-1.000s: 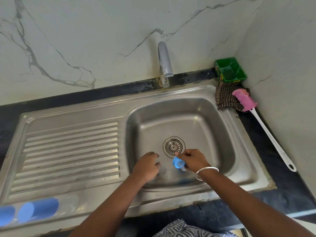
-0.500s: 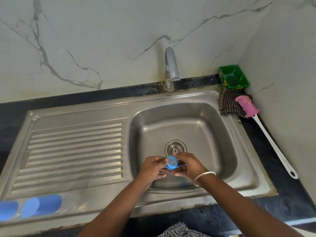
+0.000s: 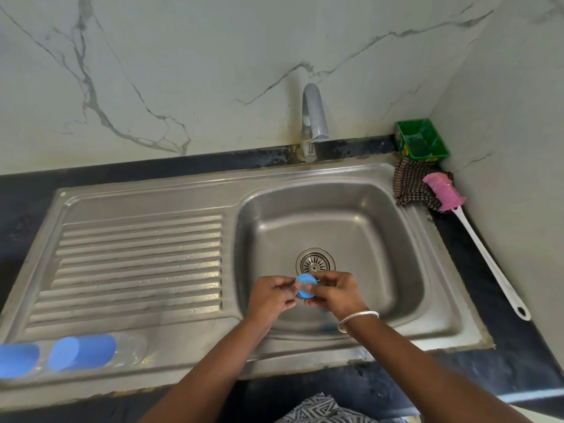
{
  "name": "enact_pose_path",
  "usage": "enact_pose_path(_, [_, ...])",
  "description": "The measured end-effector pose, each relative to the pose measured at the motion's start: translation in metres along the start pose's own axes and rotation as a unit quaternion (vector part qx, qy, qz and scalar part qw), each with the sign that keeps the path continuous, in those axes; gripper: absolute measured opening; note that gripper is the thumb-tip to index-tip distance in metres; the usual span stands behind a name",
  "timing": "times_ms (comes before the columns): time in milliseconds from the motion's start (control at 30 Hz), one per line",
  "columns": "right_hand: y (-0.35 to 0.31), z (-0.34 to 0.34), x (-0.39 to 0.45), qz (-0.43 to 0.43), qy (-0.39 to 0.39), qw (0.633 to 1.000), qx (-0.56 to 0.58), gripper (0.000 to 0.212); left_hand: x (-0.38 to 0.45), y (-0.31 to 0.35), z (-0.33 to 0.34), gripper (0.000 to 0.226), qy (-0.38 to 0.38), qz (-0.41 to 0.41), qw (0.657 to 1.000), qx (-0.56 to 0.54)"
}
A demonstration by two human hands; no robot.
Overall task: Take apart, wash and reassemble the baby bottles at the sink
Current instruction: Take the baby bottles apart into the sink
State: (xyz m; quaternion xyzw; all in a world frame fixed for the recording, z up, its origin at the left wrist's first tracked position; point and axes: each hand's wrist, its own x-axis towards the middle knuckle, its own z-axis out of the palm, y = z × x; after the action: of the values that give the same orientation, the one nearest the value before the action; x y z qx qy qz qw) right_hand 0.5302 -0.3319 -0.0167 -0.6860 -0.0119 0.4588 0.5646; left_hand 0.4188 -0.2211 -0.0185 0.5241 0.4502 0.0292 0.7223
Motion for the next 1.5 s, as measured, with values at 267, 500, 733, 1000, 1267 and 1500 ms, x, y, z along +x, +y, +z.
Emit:
enact_pose_path(267, [0.001, 0.014, 0.001, -0.009, 0.079, 0.991, -0.108, 0.028, 0.0, -0.015, -0.004, 0.023, 0.042, 0.065, 0.995, 0.056])
enact_pose_path(500, [0.016, 0.028, 0.006, -0.044, 0.11, 0.961, -0.251, 0.022, 0.003, -0.018, -0.009, 0.023, 0.068, 0.09, 0.981, 0.155])
enact_pose_path(733, [0.009, 0.012, 0.007, -0.027, 0.094, 0.967, -0.237, 0.019, -0.006, -0.016, 0.009, 0.01, 0.085, 0.15, 0.965, 0.199])
enact_pose_path(1000, [0.003, 0.002, 0.0, -0.051, 0.053, 0.97, -0.233, 0.031, 0.005, -0.023, 0.008, 0.001, 0.058, 0.06, 0.987, 0.135])
enact_pose_path(1267, [0.017, -0.017, 0.021, -0.018, 0.071, 0.911, -0.405, 0.017, -0.001, -0.024, 0.007, 0.019, 0.045, 0.005, 0.986, 0.159])
enact_pose_path(1500, [0.013, 0.002, 0.024, -0.024, 0.055, 0.871, -0.487, 0.03, -0.015, -0.013, -0.029, 0.015, 0.063, 0.039, 0.992, 0.104])
